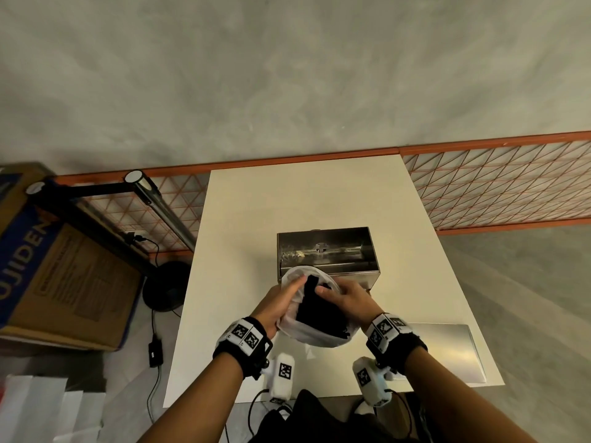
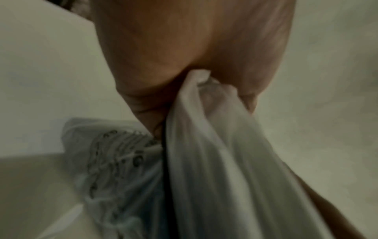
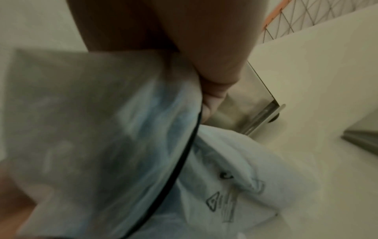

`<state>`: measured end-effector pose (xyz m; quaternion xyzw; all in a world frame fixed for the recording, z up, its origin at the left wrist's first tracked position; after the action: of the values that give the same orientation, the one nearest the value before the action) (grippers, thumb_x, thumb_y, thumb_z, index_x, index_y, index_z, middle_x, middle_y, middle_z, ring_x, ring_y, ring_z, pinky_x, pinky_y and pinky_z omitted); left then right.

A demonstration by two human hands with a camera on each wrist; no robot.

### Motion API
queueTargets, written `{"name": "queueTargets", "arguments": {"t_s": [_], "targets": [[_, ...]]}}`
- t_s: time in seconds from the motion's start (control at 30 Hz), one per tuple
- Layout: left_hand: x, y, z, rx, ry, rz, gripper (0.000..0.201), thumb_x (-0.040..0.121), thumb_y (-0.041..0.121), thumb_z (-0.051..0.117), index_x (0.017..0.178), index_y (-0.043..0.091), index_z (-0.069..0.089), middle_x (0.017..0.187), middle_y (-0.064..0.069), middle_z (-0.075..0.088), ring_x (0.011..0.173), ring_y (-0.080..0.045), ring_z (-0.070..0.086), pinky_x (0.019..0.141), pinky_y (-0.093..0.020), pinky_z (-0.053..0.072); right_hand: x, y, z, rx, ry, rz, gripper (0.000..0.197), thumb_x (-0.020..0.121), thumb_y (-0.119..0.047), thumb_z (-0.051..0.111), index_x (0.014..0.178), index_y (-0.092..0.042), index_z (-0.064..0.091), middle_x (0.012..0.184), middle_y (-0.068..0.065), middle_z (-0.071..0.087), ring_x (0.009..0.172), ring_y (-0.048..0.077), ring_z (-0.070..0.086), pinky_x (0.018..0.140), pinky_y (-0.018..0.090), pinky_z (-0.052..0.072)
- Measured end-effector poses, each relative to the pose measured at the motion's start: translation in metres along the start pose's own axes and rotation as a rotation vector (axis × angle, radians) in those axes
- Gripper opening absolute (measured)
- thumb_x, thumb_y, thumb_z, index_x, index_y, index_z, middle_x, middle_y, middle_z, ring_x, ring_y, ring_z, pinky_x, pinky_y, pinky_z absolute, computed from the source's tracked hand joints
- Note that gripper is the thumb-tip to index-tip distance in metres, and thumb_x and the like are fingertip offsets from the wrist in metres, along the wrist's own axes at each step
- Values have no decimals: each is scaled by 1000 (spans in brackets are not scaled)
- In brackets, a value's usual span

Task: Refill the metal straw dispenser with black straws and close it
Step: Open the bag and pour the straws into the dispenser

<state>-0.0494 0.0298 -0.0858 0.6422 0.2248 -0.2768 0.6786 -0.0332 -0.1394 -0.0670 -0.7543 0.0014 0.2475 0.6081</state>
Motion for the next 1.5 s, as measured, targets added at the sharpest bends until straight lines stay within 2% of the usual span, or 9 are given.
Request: {"name": "queueTargets", "arguments": {"t_s": [0.17, 0.4, 0.53, 0.63, 0.87, 0.97, 1.17, 1.37, 1.5], "targets": [[5, 7, -17, 83, 108, 32, 54, 97, 58, 60, 111, 8, 76, 101, -10, 80, 101, -27, 76, 100, -45, 56, -5, -4, 2, 143, 5, -5, 41, 91, -48, 62, 104, -10, 73, 101, 13, 73, 98, 29, 69, 86, 40, 56], [5, -6, -15, -190, 112, -124, 43, 88, 35, 78, 110, -2, 74, 103, -20, 76, 93, -35, 75, 85, -39, 56, 6, 20, -7, 404, 157, 259, 43, 93, -36, 64, 100, 6, 72, 100, 23, 73, 97, 36, 71, 91, 48, 56], [5, -12, -12, -257, 128, -193, 13, 87, 25, 74, 85, 12, 75, 88, -15, 74, 76, -29, 71, 72, -33, 55, 16, 42, -25, 162, 287, 292, 38, 84, -32, 66, 82, 6, 69, 81, 19, 71, 78, 23, 65, 86, 54, 55], [8, -8, -20, -214, 219, -130, 16, 92, 19, 66, 93, 5, 76, 90, -18, 73, 76, -29, 70, 71, -36, 53, 26, 67, -37, 32, 307, 268, 41, 83, -41, 64, 76, -1, 69, 73, 15, 70, 72, 24, 64, 83, 55, 54], [-36, 0, -34, 209, 210, -95, 68, 91, 68, 62, 109, 2, 69, 97, -16, 76, 84, -28, 76, 67, -41, 65, -8, 29, -31, 614, 248, 211, 23, 92, 0, 52, 110, 10, 63, 105, 26, 67, 92, 32, 66, 86, 41, 51], [-57, -1, -18, 388, 41, -160, 69, 89, 75, 58, 110, 9, 62, 91, -17, 73, 71, -30, 74, 64, -39, 63, -9, 25, -23, 671, 183, 203, 36, 85, 8, 43, 115, 6, 62, 107, 25, 65, 96, 34, 63, 87, 41, 48], [-49, -4, 9, 187, -109, -130, 32, 101, 8, 49, 132, 14, 51, 104, -26, 75, 88, -43, 76, 80, -56, 63, -9, 10, -7, 566, 145, 136, 55, 76, 15, 34, 121, 2, 62, 113, 27, 66, 102, 35, 64, 90, 41, 49], [-38, -3, -14, -28, 76, -40, 51, 88, -16, 46, 131, 8, 59, 122, -17, 71, 93, -37, 77, 78, -58, 63, -25, 9, -18, -34, 104, 294, 25, 93, -24, 57, 113, -12, 64, 89, 12, 70, 70, 25, 68, 61, 44, 61], [-43, 2, -2, -5, 7, -12, 59, 85, -21, 42, 130, 13, 57, 120, -20, 70, 89, -44, 76, 74, -54, 64, -39, -9, -6, 109, 90, 351, 48, 86, -56, 64, 108, -12, 64, 94, 19, 71, 68, 35, 72, 54, 41, 58]]}}
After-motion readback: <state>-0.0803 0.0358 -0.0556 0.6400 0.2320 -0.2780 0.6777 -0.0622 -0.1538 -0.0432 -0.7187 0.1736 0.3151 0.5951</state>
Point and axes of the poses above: each hand's wrist, its own x-axis towards the middle knuckle, its own z-axis out of the palm, y = z × x, the point moved 7 cm from there along x, towards the middle knuckle
